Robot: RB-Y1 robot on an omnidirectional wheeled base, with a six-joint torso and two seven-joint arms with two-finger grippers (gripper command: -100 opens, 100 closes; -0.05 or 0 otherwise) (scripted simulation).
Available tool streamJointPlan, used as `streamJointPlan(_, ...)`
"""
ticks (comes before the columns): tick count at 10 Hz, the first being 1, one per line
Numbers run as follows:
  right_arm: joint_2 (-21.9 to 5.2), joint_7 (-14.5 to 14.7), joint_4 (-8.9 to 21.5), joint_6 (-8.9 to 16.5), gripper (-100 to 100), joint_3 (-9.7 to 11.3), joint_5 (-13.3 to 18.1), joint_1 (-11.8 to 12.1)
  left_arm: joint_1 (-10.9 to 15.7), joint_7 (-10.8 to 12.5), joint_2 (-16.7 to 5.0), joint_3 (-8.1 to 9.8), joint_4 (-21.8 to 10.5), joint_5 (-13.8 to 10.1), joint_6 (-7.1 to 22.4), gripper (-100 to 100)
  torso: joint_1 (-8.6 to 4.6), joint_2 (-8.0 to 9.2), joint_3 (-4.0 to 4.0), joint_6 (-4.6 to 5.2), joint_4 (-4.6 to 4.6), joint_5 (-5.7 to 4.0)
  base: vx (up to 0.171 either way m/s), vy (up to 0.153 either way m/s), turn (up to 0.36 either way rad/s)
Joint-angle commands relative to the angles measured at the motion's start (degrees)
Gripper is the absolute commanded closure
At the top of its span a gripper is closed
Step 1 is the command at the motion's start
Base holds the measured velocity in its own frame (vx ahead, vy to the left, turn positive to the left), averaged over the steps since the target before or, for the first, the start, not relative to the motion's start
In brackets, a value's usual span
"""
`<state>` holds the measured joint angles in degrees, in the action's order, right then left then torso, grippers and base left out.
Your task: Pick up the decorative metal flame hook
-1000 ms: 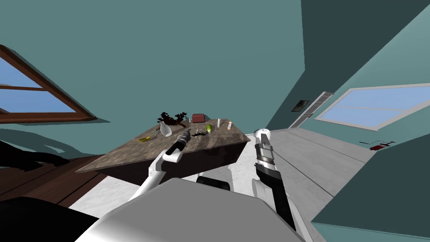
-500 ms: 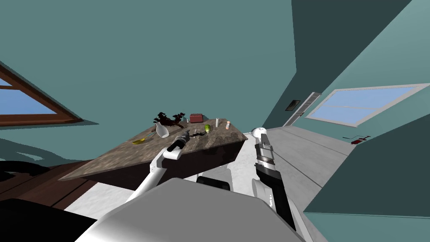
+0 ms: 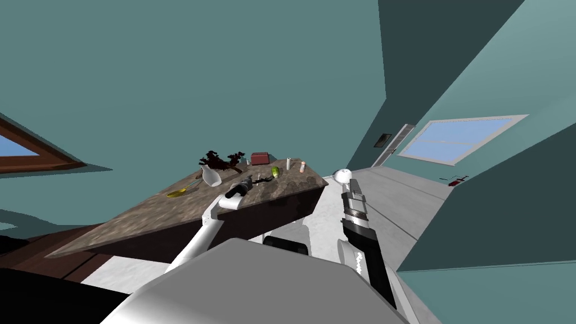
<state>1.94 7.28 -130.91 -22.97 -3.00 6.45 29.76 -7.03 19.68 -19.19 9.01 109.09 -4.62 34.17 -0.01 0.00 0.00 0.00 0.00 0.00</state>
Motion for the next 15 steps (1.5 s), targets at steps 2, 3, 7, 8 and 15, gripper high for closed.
streamJointPlan(2, 0.0, 0.0, 0.0, 0.0, 0, 0.0, 0.0, 0.0, 2.5, 2.6, -0.5, 1.36, -2.4, -0.2, 4.5, -100, 0.01, 0.0, 0.0, -0.04, 0.0, 0.0, -0.004, -0.002, -0.097)
streamJointPlan(3, 0.0, 0.0, 0.0, 0.0, 0, 0.0, 0.0, 0.0, 2.5, 2.6, -0.5, 1.36, -2.4, -0.2, 6.2, -100, 0.0, 0.0, 0.0, -0.01, 0.0, 0.0, -0.003, -0.002, -0.075)
streamJointPlan(7, 0.0, 0.0, 0.0, 0.0, 0, 0.0, 0.0, 0.0, 5.7, 5.8, -0.9, 3.25, -5.6, -0.4, 12.7, -100, 0.0, -0.02, -0.01, -0.02, -0.01, 0.0, 0.0, -0.003, -0.109)
streamJointPlan(8, 0.0, 0.0, 0.0, 0.0, 0, 0.0, 0.0, 0.0, 7.4, 7.3, -1.0, 4.19, -7.1, -0.4, 14.3, -100, 0.01, -0.02, -0.01, -0.05, -0.01, 0.0, 0.004, -0.004, -0.134)
streamJointPlan(15, 0.0, 0.0, 0.0, 0.0, 0, 0.0, 0.0, 0.0, 12.2, 11.5, -1.1, 6.97, -12.0, -0.5, 23.6, -100, 0.0, -0.05, -0.03, -0.03, -0.01, 0.0, 0.007, -0.002, -0.096)
